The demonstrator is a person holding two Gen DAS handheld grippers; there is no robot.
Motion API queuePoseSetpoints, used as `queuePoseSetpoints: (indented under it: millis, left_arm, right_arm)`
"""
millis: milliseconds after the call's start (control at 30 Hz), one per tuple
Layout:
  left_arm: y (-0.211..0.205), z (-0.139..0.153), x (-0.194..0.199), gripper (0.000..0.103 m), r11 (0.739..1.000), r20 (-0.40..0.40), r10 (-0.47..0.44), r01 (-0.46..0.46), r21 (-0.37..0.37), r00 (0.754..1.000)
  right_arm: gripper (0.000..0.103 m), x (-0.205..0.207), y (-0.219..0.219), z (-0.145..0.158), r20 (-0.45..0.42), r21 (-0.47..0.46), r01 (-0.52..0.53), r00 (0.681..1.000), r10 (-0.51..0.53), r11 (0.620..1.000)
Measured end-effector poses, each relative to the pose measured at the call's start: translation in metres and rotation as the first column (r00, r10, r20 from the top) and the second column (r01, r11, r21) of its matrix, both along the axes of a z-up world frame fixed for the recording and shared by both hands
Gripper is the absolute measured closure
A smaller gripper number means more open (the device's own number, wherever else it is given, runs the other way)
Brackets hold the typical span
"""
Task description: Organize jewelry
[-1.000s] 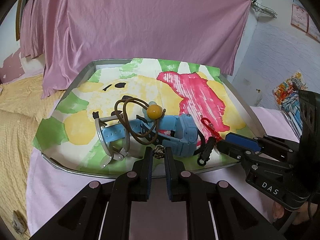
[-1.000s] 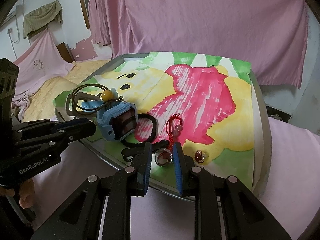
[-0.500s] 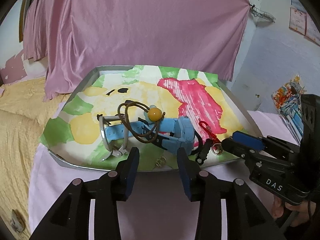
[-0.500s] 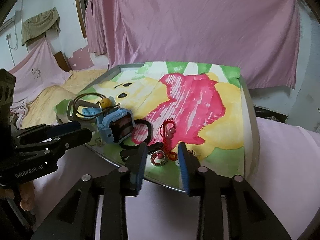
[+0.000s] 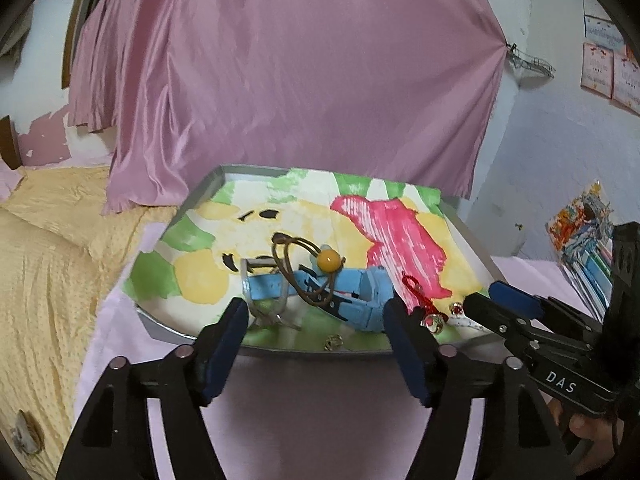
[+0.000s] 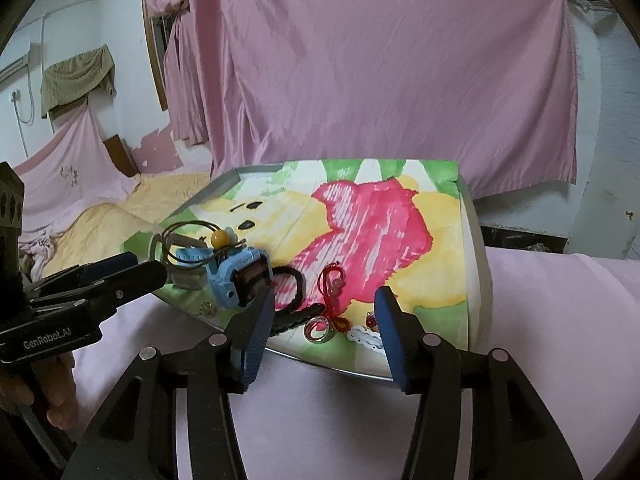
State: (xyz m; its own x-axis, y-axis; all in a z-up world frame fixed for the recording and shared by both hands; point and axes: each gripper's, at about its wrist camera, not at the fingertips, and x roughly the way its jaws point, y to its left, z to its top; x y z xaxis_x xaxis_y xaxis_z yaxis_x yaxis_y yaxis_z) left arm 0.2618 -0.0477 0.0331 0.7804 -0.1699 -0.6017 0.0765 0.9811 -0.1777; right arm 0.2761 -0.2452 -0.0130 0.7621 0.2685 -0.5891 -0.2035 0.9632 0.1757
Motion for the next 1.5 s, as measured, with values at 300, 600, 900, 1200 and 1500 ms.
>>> queuePoseSetpoints:
  millis: [300, 600, 900, 1200, 1500]
  left_arm:
    - [0.012, 0.01, -0.018, 0.014, 0.999, 0.07, 0.046, -0.046, -0.012, 0.996]
    - [0.027, 0.022, -0.055, 0.001, 0.996, 0.182, 0.093, -0.091, -0.021, 0.979]
    - [0.038, 0.033, -0.108, 0.001, 0.993, 0.273, 0.115, -0.122, 0.008, 0.955]
    - [0.052, 0.033, -0.162, 0.001, 0.988, 0.307, 0.135, -0.152, 0.031, 0.942]
    - [0.062, 0.015, -0.207, 0.001, 0.98, 0.316, 0.173, -0.194, 0.034, 0.933]
  right_arm:
    - [0.035, -0.023, -0.003, 0.011, 0.07, 0.03, 0.04, 0.997, -0.042, 0.999]
    - [0.014, -0.061, 0.002, 0.026, 0.158, 0.04, 0.055, 0.986, -0.061, 0.998]
    - [0.002, -0.112, 0.01, 0.037, 0.232, 0.046, 0.061, 0.97, -0.07, 0.997]
    - [0.002, -0.187, 0.015, 0.035, 0.284, 0.045, 0.134, 0.949, -0.141, 0.99]
    - [0.002, -0.241, 0.019, 0.028, 0.323, 0.032, 0.179, 0.929, -0.18, 0.983]
